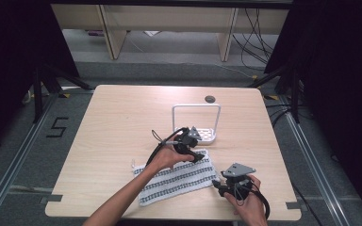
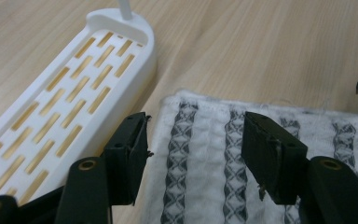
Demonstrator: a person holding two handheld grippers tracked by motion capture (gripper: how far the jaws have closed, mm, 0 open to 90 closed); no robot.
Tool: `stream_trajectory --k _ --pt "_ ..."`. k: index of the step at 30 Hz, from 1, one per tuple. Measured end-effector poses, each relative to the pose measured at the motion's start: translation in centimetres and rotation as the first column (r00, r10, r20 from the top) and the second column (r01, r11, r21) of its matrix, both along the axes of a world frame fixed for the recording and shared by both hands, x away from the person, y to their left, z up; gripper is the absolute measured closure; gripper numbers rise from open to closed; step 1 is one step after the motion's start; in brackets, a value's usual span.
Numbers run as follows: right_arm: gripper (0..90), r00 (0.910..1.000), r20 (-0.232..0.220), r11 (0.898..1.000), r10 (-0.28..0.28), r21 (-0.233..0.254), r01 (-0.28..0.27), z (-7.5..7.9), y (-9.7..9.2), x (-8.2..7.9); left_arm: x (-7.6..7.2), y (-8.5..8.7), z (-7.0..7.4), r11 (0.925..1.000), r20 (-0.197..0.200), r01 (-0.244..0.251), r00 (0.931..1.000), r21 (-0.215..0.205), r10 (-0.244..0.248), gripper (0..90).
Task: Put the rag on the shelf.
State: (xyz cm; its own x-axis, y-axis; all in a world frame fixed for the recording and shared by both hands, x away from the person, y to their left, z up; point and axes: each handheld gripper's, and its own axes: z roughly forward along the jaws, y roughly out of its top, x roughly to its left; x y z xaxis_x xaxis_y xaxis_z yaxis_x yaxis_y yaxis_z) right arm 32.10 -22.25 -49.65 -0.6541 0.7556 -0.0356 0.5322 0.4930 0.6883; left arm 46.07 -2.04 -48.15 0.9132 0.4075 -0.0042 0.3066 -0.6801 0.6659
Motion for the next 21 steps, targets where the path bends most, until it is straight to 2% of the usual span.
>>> stream_trajectory --k 3,4,6,7,9,12,13,15,17,18,21 --pt "51.7 0.9998 0.02 1.0 0.005 -0.002 -0.005 -0.1 0.0 0.2 0.3 -0.6 -0.3 1.0 -0.009 -0.007 0.9999 0.0 0.007 40.4" --pt "51.7 0.9997 -0.02 1.0 -0.014 0.018 0.015 -0.2 0.1 0.1 0.6 -1.2 -0.5 0.9999 -0.008 -0.004 1.0 0.009 0.004 40.3" --pt "51.7 0.9998 -0.019 1.0 -0.003 0.007 0.003 -0.3 0.1 0.1 1.0 -1.5 -0.7 0.9999 -0.012 0.005 0.9999 0.014 -0.005 40.8" --pt "51.7 0.9998 -0.018 1.0 -0.006 0.013 0.006 -0.4 0.1 0.1 1.0 -1.7 -0.8 0.9999 -0.023 -0.013 0.9997 0.007 0.013 41.1" --pt "51.7 0.9998 -0.021 1.0 -0.006 0.01 0.006 -0.4 0.2 0.1 1.2 -2.0 -0.9 0.9999 -0.016 -0.008 0.9998 0.015 0.008 42.4" --pt "51.7 0.9996 -0.028 1.0 -0.004 0.003 0.004 -0.4 0.1 0.1 1.3 -2.1 -1.0 0.9999 -0.025 -0.011 0.9996 0.012 0.011 44.4" --pt "51.7 0.9998 -0.019 1.0 -0.004 0.004 0.004 -0.6 0.2 0.1 1.6 -2.2 -1.2 0.9997 -0.031 -0.003 0.9995 0.024 0.004 44.7" --pt "51.7 0.9999 -0.006 1.0 0.01 -0.007 -0.01 -0.6 0.0 0.3 1.7 -2.3 -1.4 0.9999 -0.039 -0.003 0.9992 0.017 0.004 45.3" --pt "51.7 0.9998 -0.021 1.0 -0.004 0.007 0.004 -0.7 0.2 0.5 1.8 -2.3 -1.6 0.9998 -0.047 -0.002 0.9989 0.022 0.003 46.0" --pt "51.7 0.9997 -0.024 1.0 -0.002 0.007 0.002 -0.7 0.3 0.6 1.9 -2.3 -1.9 0.9998 -0.067 -0.01 0.9977 0.02 0.011 45.9" --pt "52.3 0.9996 -0.029 1.0 0.004 0.003 -0.004 -0.9 0.5 0.9 2.0 -2.3 -1.9 0.9997 -0.071 -0.021 0.9973 0.01 0.022 44.8"
